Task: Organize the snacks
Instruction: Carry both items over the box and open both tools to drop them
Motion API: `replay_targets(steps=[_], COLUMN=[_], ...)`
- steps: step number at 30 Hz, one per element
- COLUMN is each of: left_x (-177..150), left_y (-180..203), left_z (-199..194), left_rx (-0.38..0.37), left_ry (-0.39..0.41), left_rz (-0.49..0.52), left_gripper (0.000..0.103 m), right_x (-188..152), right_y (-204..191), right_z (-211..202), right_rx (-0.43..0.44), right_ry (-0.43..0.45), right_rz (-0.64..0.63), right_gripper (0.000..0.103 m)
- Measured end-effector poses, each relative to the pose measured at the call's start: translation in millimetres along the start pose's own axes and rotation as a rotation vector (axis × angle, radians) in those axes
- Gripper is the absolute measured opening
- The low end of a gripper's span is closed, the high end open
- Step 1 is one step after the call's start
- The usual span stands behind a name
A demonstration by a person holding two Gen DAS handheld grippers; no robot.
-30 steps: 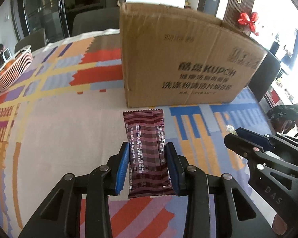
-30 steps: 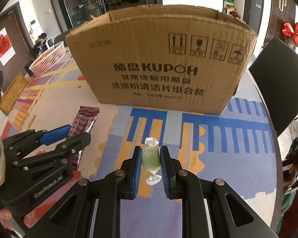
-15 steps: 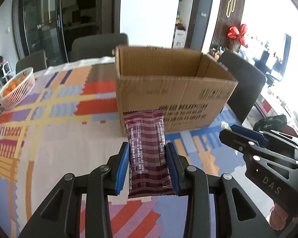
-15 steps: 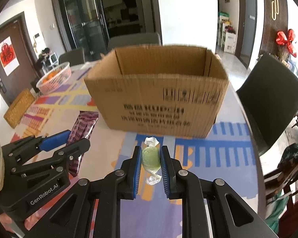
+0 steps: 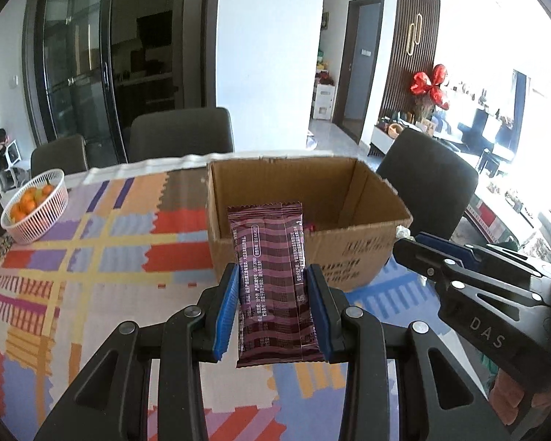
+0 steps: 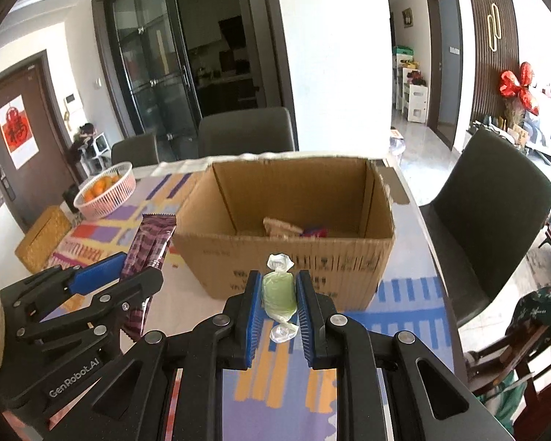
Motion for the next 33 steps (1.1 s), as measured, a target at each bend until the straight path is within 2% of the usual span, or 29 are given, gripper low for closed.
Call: replay_targets(steps=[7,18,33], left_x=[28,60,81], left_y=[0,-3,-10], left_z=[-6,8,63], left_rx=[0.007,0.01,-0.003], left_ry=[0.03,0.035,-0.04], left_rz=[0.012,0.022,0.006], left_gripper=[0.037,0.037,0.037], right_x=[22,59,85], right_y=[6,14,24], right_z=[-4,-1,37], right_rx=[0.009,-0.02,-0.045], right_ry=[0.017,0.036,-0.009], right_rz=[0.017,0.005,-0.02], right_gripper=[0.02,0.02,0.02])
Point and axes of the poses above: each gripper's, at about its wrist camera, not at the fingertips, and z roughly the way its jaws point, y to its right, x to its top, the point moved 10 cm from there along z, roughly the way its jaws point, and after that the axes turned 13 degrees about -y, right-handed, at the moved point
